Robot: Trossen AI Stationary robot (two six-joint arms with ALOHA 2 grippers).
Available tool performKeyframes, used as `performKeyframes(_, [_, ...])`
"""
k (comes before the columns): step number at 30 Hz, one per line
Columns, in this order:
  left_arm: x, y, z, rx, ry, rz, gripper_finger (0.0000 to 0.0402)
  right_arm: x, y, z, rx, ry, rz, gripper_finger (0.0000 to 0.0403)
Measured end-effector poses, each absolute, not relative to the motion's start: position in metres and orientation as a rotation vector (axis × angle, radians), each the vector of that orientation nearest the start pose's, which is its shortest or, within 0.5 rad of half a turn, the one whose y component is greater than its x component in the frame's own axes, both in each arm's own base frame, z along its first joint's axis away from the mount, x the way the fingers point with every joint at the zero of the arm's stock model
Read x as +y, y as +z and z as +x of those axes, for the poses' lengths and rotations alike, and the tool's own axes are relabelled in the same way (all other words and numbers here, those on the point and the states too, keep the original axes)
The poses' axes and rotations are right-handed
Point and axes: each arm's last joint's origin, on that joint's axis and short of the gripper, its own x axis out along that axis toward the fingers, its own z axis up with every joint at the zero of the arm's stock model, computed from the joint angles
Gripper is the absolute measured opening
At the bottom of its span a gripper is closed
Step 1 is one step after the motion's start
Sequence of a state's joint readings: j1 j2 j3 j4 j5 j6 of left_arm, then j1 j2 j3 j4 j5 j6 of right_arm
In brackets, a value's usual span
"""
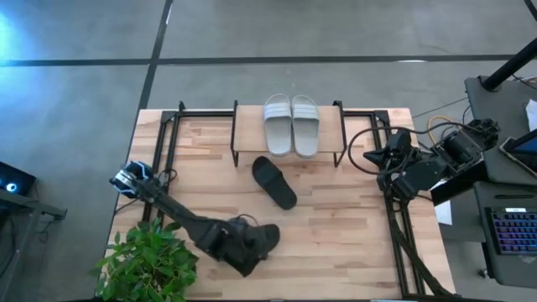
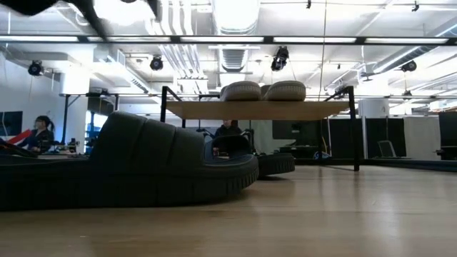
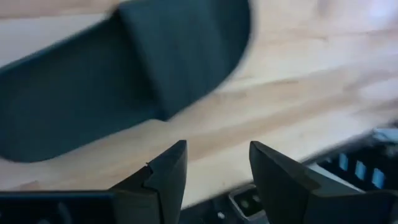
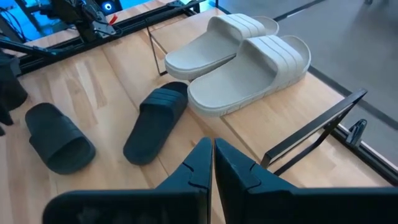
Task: Pick and place slides into the shelf
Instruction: Put the bottom black slide under the shelf
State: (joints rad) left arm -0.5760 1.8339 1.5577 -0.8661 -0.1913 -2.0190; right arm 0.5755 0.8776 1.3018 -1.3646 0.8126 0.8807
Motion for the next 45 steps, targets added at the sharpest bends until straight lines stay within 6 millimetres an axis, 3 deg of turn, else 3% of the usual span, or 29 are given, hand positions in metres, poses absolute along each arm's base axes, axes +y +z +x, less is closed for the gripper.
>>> performKeyframes(6, [-0.203,0.233,0.310,0.892,0.937,-1.432,0.0160,0.038,0.391,0.097,0.558,-0.495,0.220,0.0009])
performKeyframes(21, [-0.195,0.193,0.316,0.592,0.865,-1.544,0.0159,0.038,0.391,0.097,0.557,-0.497,0.226,0.0009])
performKeyframes(25, [-0.191,0.185,0.321,0.551,0.819,-1.544,0.0136,0.038,0.391,0.097,0.555,-0.499,0.231,0.0009])
performKeyframes(33, [-0.180,0.190,0.334,0.553,0.717,-1.396,0.0010,0.038,0.391,0.097,0.555,-0.499,0.235,0.0009])
performKeyframes(40, [-0.170,0.214,0.359,0.536,0.490,-1.206,0.0002,0.038,0.391,0.097,0.554,-0.500,0.247,0.0009])
performKeyframes(45, [-0.154,0.231,0.377,0.608,0.234,-0.907,0.0001,0.038,0.391,0.097,0.555,-0.500,0.246,0.0009])
